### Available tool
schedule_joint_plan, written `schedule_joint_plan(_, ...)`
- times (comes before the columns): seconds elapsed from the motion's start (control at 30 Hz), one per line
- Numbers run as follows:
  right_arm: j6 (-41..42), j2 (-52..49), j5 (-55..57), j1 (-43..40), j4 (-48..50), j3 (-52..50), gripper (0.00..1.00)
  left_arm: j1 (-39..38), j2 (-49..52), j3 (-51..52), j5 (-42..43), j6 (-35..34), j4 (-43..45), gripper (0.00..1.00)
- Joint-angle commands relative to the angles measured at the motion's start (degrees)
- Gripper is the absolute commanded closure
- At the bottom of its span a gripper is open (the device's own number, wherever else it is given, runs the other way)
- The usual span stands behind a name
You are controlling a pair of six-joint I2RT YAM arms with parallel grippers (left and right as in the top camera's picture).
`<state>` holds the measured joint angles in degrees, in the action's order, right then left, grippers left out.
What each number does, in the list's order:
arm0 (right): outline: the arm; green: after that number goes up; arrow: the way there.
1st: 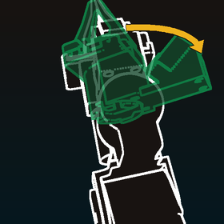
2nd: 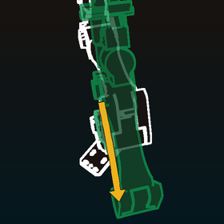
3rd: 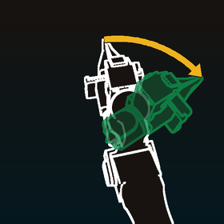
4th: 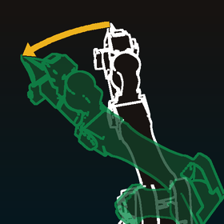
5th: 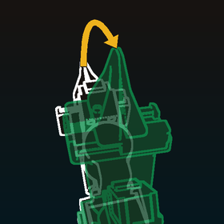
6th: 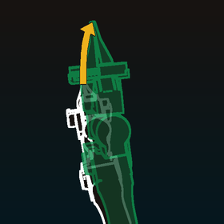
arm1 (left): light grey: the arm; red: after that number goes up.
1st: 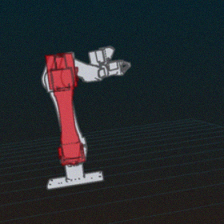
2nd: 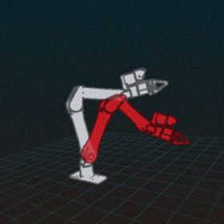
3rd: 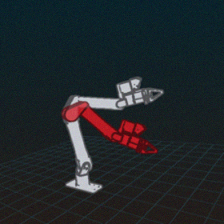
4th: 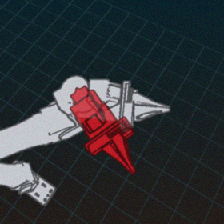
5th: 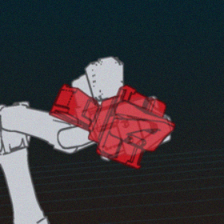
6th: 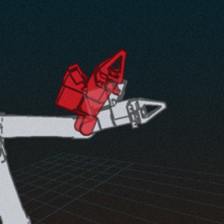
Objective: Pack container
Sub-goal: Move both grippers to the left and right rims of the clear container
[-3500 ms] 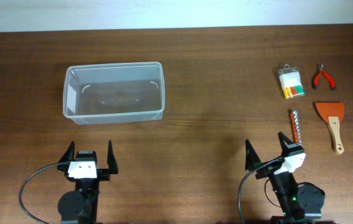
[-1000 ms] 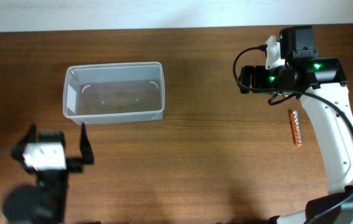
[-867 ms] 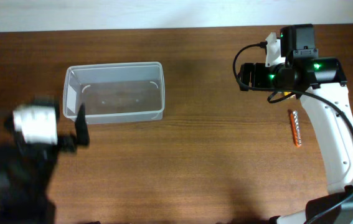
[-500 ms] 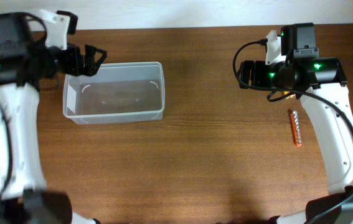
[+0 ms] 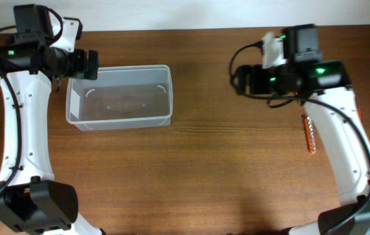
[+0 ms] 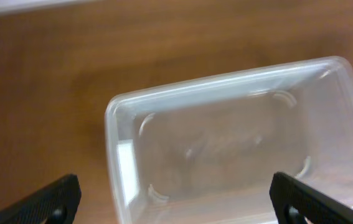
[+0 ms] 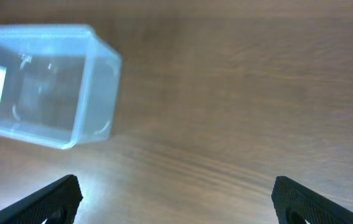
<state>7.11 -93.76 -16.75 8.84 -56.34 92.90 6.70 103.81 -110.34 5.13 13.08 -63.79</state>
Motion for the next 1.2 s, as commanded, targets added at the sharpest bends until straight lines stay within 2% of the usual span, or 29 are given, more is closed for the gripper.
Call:
schedule_joint_plan(0.0,1.4,-2.7,3.5,5.0,-0.2,1.2,0.01,0.2,-0.6,-0.3,-5.9,-0.2,-2.2,0.01)
schedule_joint_plan(0.2,-0.4,-4.8,4.3,8.9,3.5,1.2,0.01,0.2,-0.2,-0.3,-5.9,-0.2,-2.9,0.01)
schedule_joint_plan(0.27,-1.0,-6.1,7.6,9.8,4.3,1.2,0.01,0.2,-0.2,-0.3,-5.0,-0.2,-2.9,0.01)
schedule_joint_plan(0.43,2.7,-11.0,9.9,11.8,2.4,1.4,0.01,0.2,0.0,-0.3,-4.3,-0.2,-2.9,0.01)
schedule_joint_plan(0.67,2.9,-13.6,9.9,14.5,0.0,3.8,0.02,0.2,0.7,-0.3,-4.3,-0.1,-2.8,0.01)
schedule_joint_plan(1.0,2.1,-13.7,10.0,19.6,2.7,7.6,0.01,1.2,9.2,-0.2,-4.8,-0.1,-7.2,0.01)
schedule_joint_plan(1.17,2.0,-15.4,14.0,22.4,2.6,7.6,0.02,1.2,10.5,-0.2,-5.6,-0.2,-7.4,0.01)
